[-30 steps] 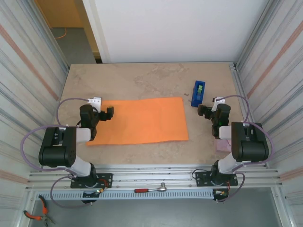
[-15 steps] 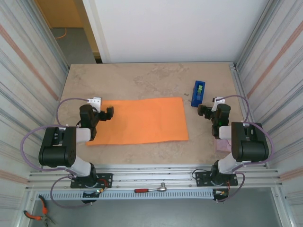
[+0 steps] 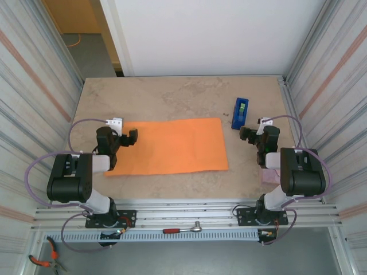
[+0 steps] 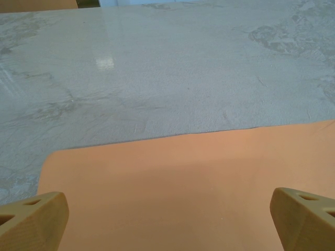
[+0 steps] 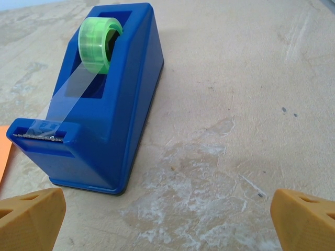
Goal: Wrap the gift box in paper
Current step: Pick up the gift box from the middle-right of the table.
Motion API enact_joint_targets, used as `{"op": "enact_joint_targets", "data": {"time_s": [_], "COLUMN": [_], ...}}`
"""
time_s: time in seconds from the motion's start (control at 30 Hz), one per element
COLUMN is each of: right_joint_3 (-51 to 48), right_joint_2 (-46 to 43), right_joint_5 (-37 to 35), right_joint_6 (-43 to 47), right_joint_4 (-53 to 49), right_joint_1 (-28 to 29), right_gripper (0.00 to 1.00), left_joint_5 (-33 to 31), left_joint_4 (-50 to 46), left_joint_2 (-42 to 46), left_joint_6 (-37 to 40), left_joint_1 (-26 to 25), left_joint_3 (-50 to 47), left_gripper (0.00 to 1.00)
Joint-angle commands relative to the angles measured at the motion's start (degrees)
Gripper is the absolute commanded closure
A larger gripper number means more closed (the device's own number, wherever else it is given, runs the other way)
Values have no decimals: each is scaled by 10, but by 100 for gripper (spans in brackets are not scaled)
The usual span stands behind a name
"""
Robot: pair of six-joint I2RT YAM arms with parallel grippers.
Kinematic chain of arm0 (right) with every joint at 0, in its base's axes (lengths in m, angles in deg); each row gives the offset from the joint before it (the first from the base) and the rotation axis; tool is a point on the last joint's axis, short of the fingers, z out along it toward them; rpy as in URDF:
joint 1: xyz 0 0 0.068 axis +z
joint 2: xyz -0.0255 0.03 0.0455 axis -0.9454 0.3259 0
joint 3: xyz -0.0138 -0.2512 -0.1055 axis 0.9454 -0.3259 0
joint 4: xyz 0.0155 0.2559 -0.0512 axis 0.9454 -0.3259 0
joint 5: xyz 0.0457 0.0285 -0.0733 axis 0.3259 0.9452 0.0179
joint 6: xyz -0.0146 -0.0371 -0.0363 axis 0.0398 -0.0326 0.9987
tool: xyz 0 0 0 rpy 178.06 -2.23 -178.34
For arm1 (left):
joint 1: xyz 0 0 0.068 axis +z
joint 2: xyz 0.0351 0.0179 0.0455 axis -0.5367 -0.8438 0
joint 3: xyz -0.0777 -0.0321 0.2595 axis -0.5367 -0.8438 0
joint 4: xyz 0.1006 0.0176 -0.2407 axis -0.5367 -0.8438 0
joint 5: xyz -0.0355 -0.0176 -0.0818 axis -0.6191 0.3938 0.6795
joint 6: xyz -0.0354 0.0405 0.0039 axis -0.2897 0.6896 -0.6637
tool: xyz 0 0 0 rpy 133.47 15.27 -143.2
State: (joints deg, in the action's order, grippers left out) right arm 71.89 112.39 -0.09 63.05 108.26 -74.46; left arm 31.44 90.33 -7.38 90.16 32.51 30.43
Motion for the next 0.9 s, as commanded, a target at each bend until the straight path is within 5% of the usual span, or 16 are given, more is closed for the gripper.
{"op": "enact_joint_targets", "data": {"time_s": [0.0,0.23,0.4,0.57,0.7,0.87], "right_joint_3": [13,7,52,100,153,158], "right_joint_2": [-3,-19,-128,-226,-277,-343], "right_joint_5": [6,-1,-93,-175,-155,-53], "right_joint_6": [11,9,-18,-179,-307,-324], "right_joint_4": [0,1,-165,-353,-551,-681], "right_joint_1": [-2,-2,13,6,-26,-51], "right_gripper": [1,1,1,1,1,1], "left_joint_5": [4,2,-19,-49,-70,-67], "left_joint_4": [5,10,-61,-175,-246,-342], "left_joint_2": [-1,3,39,77,114,153], "left_joint_6": [-5,-3,8,-6,-43,-126], "left_joint_1": [3,2,-12,-14,-19,-39], "left_joint_3": [6,2,27,78,112,165], "left_gripper": [1,1,1,1,1,1]}}
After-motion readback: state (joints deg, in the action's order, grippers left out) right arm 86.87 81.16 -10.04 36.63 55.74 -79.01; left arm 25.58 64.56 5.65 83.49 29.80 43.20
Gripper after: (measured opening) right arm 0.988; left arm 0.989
